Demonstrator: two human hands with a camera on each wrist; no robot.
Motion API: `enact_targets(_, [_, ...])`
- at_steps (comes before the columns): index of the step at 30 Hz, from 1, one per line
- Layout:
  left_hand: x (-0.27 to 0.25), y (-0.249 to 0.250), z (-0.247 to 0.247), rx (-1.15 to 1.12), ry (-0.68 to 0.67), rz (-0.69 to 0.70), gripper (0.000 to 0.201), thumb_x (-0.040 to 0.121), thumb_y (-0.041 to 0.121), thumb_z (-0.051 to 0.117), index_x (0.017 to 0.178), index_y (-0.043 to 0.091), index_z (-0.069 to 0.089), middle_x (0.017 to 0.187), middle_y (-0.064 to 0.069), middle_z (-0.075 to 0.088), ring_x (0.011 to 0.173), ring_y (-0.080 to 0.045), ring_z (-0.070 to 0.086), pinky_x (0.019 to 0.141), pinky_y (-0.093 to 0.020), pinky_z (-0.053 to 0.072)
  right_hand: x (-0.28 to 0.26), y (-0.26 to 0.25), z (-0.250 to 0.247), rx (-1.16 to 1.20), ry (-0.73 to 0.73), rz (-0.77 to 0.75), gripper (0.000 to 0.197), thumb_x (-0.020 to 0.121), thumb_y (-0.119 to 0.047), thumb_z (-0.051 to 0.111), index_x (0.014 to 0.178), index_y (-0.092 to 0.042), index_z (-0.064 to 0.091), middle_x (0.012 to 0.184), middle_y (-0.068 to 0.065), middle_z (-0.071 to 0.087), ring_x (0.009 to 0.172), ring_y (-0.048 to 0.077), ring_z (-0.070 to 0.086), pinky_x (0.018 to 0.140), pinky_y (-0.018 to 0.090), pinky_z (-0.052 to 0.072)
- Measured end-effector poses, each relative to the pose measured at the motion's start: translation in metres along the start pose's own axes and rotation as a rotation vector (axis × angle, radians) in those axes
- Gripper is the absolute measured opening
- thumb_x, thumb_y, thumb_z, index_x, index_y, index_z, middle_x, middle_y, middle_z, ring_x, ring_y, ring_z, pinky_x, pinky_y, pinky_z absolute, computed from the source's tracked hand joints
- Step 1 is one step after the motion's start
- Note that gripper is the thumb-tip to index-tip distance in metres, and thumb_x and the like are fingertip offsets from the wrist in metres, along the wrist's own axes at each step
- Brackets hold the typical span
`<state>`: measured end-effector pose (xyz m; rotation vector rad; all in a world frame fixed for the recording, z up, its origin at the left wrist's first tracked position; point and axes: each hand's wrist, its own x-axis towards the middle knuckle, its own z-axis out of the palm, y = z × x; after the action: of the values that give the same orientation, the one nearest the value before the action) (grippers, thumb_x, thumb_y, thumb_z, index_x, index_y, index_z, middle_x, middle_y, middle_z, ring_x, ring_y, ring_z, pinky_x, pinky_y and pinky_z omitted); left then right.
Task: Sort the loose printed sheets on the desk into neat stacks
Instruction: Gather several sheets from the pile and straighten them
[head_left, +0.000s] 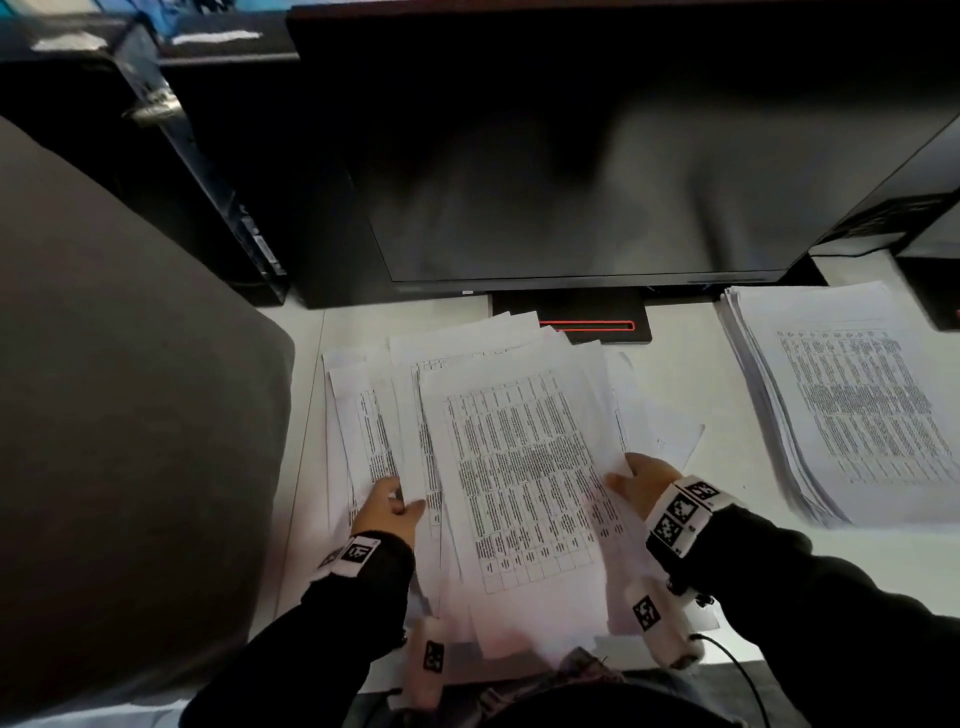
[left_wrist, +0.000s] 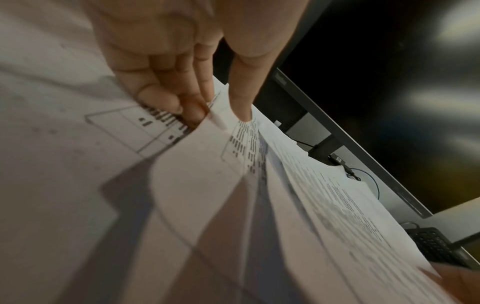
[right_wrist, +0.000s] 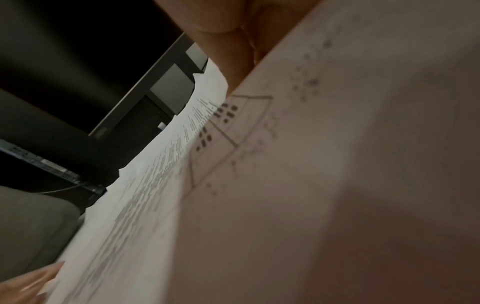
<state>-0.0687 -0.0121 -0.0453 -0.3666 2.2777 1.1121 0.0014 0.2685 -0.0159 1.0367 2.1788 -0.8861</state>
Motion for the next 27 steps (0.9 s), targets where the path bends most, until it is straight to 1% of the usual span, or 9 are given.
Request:
enact_targets(4, [-0.003, -0.004, 0.0, 0.235, -0.109, -0.012, 0.045, 0.096, 0.019, 0.043, 0.139, 0.011, 0.033, 0.14, -0.014, 0.044, 0.127, -0.026, 0.045, 0.106, -0.03, 0.032, -0.001, -0.014, 0.009, 0.024, -0.01, -0.052, 0.048, 0.094, -0.028, 0.047, 0.136, -0.007, 0.038, 0.136, 0.015, 0.049, 0.125, 0.03, 0.047, 0.102, 0.034, 0.037])
enact_targets(8, [-0.009, -0.016, -0.001, 0.257, -0.14, 0.073, 0.033, 0.095, 0.01, 0.034, 0.125, 0.014, 0.049, 0.129, -0.007, 0.055, 0.115, -0.021, 0.052, 0.102, -0.024, 0.036, -0.003, -0.023, 0.024, -0.059, -0.06, -0.075, 0.045, 0.095, -0.036, 0.042, 0.131, -0.01, 0.042, 0.13, 0.014, 0.052, 0.117, 0.03, 0.052, 0.099, 0.038, 0.04])
enact_targets(10, [-0.011, -0.017, -0.001, 0.252, -0.141, 0.088, 0.038, 0.094, 0.006, 0.033, 0.126, 0.015, 0.051, 0.12, -0.001, 0.056, 0.11, -0.018, 0.054, 0.097, -0.02, 0.036, -0.004, -0.026, 0.028, -0.074, -0.062, -0.099, 0.035, 0.095, -0.035, 0.042, 0.118, -0.01, 0.048, 0.119, 0.011, 0.059, 0.099, 0.025, 0.057, 0.087, 0.035, 0.045])
enact_targets(12, [-0.009, -0.016, 0.0, 0.261, -0.137, 0.106, 0.034, 0.09, 0.005, 0.039, 0.116, 0.016, 0.059, 0.115, -0.002, 0.06, 0.108, -0.021, 0.058, 0.093, -0.021, 0.04, -0.004, -0.026, 0.029, -0.063, -0.028, -0.113, 0.031, 0.094, -0.031, 0.046, 0.115, -0.008, 0.05, 0.116, 0.011, 0.06, 0.092, 0.022, 0.054, 0.079, 0.029, 0.041])
enact_targets(15, [-0.007, -0.01, -0.005, 0.205, -0.015, 0.137, 0.011, 0.083, 0.008, 0.061, 0.089, 0.017, 0.065, 0.101, -0.009, 0.061, 0.089, -0.026, 0.063, 0.082, -0.025, 0.049, -0.001, -0.023, 0.017, 0.019, 0.067, -0.089, 0.04, 0.092, -0.024, 0.052, 0.127, -0.007, 0.046, 0.127, 0.016, 0.055, 0.113, 0.028, 0.054, 0.088, 0.03, 0.041])
enact_targets(19, [-0.004, -0.012, -0.029, 0.124, 0.279, 0.012, 0.031, 0.071, 0.025, 0.075, 0.096, 0.029, 0.058, 0.116, -0.003, 0.041, 0.097, -0.024, 0.053, 0.097, -0.029, 0.042, 0.002, -0.008, -0.012, 0.12, 0.158, -0.008, 0.048, 0.092, -0.016, 0.052, 0.136, -0.002, 0.037, 0.134, 0.021, 0.048, 0.123, 0.032, 0.048, 0.096, 0.031, 0.038])
enact_targets(22, [0.006, -0.018, -0.04, 0.067, 0.276, -0.046, 0.051, 0.062, 0.034, 0.08, 0.105, 0.031, 0.053, 0.117, -0.005, 0.049, 0.102, -0.024, 0.055, 0.099, -0.035, 0.044, 0.004, 0.013, -0.025, 0.162, 0.207, 0.076, 0.047, 0.09, -0.016, 0.055, 0.133, -0.003, 0.04, 0.123, 0.023, 0.057, 0.114, 0.033, 0.055, 0.085, 0.03, 0.039])
enact_targets(24, [0.012, -0.018, -0.041, -0.015, 0.265, -0.083, 0.062, 0.061, 0.03, 0.082, 0.114, 0.024, 0.05, 0.115, -0.01, 0.057, 0.106, -0.027, 0.055, 0.099, -0.038, 0.043, 0.007, 0.022, -0.026, 0.156, 0.197, 0.13, 0.047, 0.088, -0.018, 0.059, 0.13, -0.002, 0.044, 0.121, 0.021, 0.06, 0.114, 0.032, 0.056, 0.088, 0.029, 0.039])
enact_targets(27, [0.016, -0.014, -0.038, -0.08, 0.214, -0.119, 0.069, 0.065, 0.028, 0.081, 0.122, 0.019, 0.045, 0.114, -0.012, 0.06, 0.096, -0.026, 0.058, 0.097, -0.037, 0.044, 0.018, 0.032, -0.02, 0.149, 0.166, 0.171, 0.048, 0.083, -0.024, 0.066, 0.123, 0.0, 0.053, 0.116, 0.018, 0.064, 0.11, 0.031, 0.059, 0.096, 0.031, 0.04])
